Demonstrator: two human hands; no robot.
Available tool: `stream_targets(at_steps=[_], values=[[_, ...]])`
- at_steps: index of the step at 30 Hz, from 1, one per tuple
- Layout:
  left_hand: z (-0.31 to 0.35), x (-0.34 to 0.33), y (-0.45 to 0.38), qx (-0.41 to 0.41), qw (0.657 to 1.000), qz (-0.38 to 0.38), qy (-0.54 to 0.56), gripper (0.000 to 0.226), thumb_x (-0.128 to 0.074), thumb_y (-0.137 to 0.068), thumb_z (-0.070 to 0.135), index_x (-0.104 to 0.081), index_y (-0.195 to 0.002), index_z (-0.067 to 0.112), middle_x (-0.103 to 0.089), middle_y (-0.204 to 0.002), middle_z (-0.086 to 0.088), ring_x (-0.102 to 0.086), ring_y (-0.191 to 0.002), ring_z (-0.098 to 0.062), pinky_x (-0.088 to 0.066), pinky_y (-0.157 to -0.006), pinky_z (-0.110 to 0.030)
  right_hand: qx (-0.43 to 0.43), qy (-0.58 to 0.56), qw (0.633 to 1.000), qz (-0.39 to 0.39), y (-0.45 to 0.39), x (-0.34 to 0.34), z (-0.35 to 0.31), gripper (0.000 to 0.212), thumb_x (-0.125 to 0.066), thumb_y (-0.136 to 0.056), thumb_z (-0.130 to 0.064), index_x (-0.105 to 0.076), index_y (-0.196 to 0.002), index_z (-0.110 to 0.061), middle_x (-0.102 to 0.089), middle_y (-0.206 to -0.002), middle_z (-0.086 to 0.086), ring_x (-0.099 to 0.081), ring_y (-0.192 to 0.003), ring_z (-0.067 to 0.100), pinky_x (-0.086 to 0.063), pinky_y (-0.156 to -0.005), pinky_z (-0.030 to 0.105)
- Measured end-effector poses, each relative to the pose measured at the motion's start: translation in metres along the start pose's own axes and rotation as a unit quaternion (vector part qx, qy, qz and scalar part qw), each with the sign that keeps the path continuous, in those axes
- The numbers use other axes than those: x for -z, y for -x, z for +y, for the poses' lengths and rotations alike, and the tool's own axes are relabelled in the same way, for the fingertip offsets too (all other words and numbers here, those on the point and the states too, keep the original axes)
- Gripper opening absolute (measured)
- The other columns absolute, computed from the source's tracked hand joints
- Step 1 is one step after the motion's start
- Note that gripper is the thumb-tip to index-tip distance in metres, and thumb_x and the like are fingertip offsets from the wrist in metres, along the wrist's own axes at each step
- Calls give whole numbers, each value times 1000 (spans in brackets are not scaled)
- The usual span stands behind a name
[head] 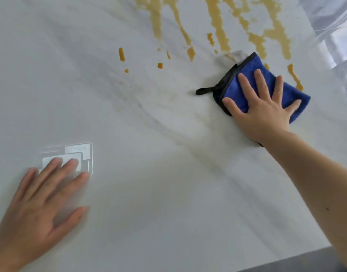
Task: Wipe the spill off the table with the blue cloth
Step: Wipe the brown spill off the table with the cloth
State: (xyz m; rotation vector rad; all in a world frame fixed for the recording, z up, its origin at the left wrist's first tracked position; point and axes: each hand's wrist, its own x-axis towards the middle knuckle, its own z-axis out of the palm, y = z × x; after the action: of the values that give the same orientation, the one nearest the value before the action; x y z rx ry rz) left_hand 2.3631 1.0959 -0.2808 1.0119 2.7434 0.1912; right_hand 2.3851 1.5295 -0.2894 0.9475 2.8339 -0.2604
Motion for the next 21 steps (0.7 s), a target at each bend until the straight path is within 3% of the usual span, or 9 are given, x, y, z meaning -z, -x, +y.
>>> stream_targets(at_steps=[3, 9, 12, 14, 16, 19, 21], values=[[-1, -3, 2, 4, 1000, -3, 4, 69, -21, -91, 61, -55, -126, 13, -48, -138, -13, -31, -134, -32, -21, -108, -60, -14, -2, 1000, -5, 15, -5, -8, 73, -12, -76, -81, -2, -142, -52, 4, -159, -14, 17, -145, 30, 6, -103, 75], [-8, -9, 3, 4, 1000, -18, 24, 69, -23, -89, 63, -54, -127, 15, -42, -143, -15, -32, -136, -36, -23, -107, -67, 69, 13, 998, -4, 42, -13, -28, 75, -13, -74, -82, -3, -142, -51, 4, -159, -14, 17, -144, 33, 6, -103, 75], [-10, -14, 6, 27, 996, -22, 87, 64, -26, -86, 68, -40, -135, 30, -33, -149, -7, -24, -142, -32, -19, -109, -68, 78, 11, 997, -3, 11, -7, -20, 73, -14, -74, -83, -4, -140, -54, 3, -158, -18, 15, -145, 30, 8, -104, 73], [-10, -14, 6, 42, 991, -25, 128, 62, -26, -84, 72, -34, -136, 39, -27, -152, 0, -20, -143, -28, -16, -111, -67, 36, 5, 999, 1, -15, 1, -1, 71, -16, -75, -82, -5, -140, -55, 3, -158, -19, 14, -146, 28, 7, -104, 73], [-15, -17, 7, 37, 993, -24, 109, 67, -26, -85, 70, -39, -136, 29, -26, -152, 1, -19, -144, -27, -17, -110, -68, -41, -10, 999, -4, -31, 12, 27, 71, -16, -76, -82, -4, -140, -56, 3, -158, -19, 13, -146, 26, 5, -104, 75], [-15, -17, 5, 13, 998, -22, 58, 70, -25, -88, 65, -46, -133, 15, -33, -149, -9, -20, -144, -27, -22, -106, -71, -120, -23, 992, -13, -17, 17, 62, 71, -17, -76, -81, -3, -140, -55, 5, -158, -18, 14, -146, 25, 3, -105, 75], [-10, -15, 2, 7, 998, -5, 57, 63, -24, -88, 64, -42, -134, 26, -39, -145, -13, -22, -142, -30, -24, -104, -71, -133, -19, 991, -9, 6, 12, 65, 71, -16, -78, -80, -2, -142, -52, 5, -158, -16, 15, -145, 26, 3, -105, 74]])
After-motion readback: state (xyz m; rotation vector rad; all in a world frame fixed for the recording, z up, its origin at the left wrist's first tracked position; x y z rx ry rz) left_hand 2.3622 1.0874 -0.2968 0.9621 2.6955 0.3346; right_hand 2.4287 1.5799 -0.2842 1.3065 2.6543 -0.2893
